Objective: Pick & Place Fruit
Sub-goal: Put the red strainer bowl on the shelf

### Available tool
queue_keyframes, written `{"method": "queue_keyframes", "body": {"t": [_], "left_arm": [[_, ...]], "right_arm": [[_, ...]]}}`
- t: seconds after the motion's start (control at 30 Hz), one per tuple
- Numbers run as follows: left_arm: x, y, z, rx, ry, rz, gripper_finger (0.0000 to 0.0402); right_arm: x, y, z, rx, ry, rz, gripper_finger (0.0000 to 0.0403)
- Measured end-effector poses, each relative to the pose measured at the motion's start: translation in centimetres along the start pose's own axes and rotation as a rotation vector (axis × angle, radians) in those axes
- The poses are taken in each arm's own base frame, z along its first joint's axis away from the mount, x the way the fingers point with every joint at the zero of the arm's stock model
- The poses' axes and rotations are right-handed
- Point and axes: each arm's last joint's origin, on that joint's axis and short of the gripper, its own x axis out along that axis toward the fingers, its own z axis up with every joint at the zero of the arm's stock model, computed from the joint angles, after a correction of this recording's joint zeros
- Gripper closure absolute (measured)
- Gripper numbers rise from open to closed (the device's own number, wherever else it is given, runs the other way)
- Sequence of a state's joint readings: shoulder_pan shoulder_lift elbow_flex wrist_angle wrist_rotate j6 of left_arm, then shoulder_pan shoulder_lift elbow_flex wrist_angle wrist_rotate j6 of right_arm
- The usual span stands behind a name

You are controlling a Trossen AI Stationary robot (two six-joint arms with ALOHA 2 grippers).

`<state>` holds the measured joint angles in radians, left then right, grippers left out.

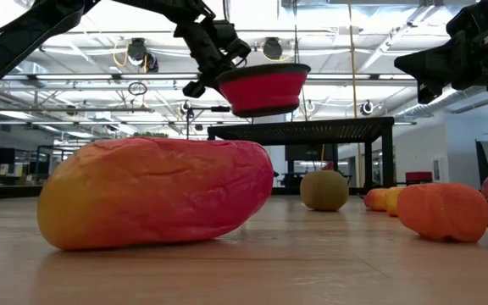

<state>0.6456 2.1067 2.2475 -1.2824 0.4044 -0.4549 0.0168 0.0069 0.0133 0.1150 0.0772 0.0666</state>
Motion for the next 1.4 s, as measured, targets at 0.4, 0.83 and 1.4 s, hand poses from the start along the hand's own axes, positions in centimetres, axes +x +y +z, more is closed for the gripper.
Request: {"method": "queue_keyframes", "body": {"t": [0.4, 0.83, 1.4], "left_arm": [[0.1, -0.3, -0.1, -0.011, -0.007, 0.019, 0.0401], [0.2, -0.4, -0.2, -0.015, -0.013, 0.026, 0.0402], [1.4, 0.1, 0.5, -0.067, 0.006, -0.007, 0.0402]], "right_arm": [[0.0, 0.0, 0.0, 0.000, 0.000, 0.000, 0.0403], [0.0, 0.0, 0.0, 0.000, 0.000, 0.000, 0.0403], [0.0, 0.0, 0.0, 0.000, 0.000, 0.000, 0.0403]]}}
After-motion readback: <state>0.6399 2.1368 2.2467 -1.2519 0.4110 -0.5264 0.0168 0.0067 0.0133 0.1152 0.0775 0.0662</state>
